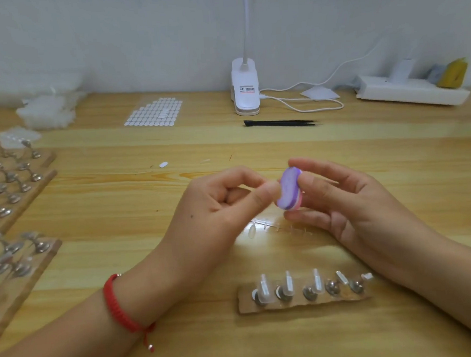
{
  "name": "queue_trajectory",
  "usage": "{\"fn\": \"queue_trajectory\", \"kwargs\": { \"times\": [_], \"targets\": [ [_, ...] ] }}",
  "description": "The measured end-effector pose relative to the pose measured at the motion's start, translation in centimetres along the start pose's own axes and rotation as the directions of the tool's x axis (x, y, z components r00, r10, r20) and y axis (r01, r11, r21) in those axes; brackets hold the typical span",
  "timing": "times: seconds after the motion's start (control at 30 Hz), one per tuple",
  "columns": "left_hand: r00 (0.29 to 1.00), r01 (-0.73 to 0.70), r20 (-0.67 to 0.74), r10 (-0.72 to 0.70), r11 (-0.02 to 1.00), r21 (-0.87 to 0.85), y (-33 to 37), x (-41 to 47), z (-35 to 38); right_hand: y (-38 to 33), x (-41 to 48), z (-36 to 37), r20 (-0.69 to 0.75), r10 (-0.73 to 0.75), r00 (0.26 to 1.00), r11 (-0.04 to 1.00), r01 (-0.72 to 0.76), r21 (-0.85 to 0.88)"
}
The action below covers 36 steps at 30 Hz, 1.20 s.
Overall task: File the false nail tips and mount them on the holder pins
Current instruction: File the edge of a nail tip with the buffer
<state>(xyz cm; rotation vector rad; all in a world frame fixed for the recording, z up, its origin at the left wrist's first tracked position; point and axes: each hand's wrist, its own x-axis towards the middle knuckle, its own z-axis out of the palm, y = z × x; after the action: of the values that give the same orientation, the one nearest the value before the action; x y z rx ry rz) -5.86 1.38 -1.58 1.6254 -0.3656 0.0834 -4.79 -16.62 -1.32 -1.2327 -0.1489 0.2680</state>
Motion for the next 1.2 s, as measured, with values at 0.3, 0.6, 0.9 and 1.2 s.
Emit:
{"fn": "queue_trajectory", "kwargs": {
  "times": [0.3,0.6,0.9,1.2],
  "targets": [
    [0.997,0.06,-0.041,-0.061,0.998,-0.02,0.26,0.23,0.08,-0.05,-0.15,0.06,-0.021,-0.02,1.0,1.0,0.02,0.016],
    [0.995,0.042,-0.093,-0.042,0.999,0.001,0.2,0.17,0.02,-0.02,-0.23,0.08,-0.049,-0.034,0.998,0.999,0.035,0.016],
    [0.993,0.06,-0.104,-0.062,0.998,-0.019,0.32,0.27,-0.02,0.05,-0.21,-0.01,-0.046,-0.056,0.997,0.998,0.057,0.03],
    [0.994,0.048,-0.097,-0.046,0.999,0.014,0.22,0.17,0.01,-0.04,-0.06,-0.25,-0.098,-0.027,0.995,0.995,0.036,0.091]
  ]
}}
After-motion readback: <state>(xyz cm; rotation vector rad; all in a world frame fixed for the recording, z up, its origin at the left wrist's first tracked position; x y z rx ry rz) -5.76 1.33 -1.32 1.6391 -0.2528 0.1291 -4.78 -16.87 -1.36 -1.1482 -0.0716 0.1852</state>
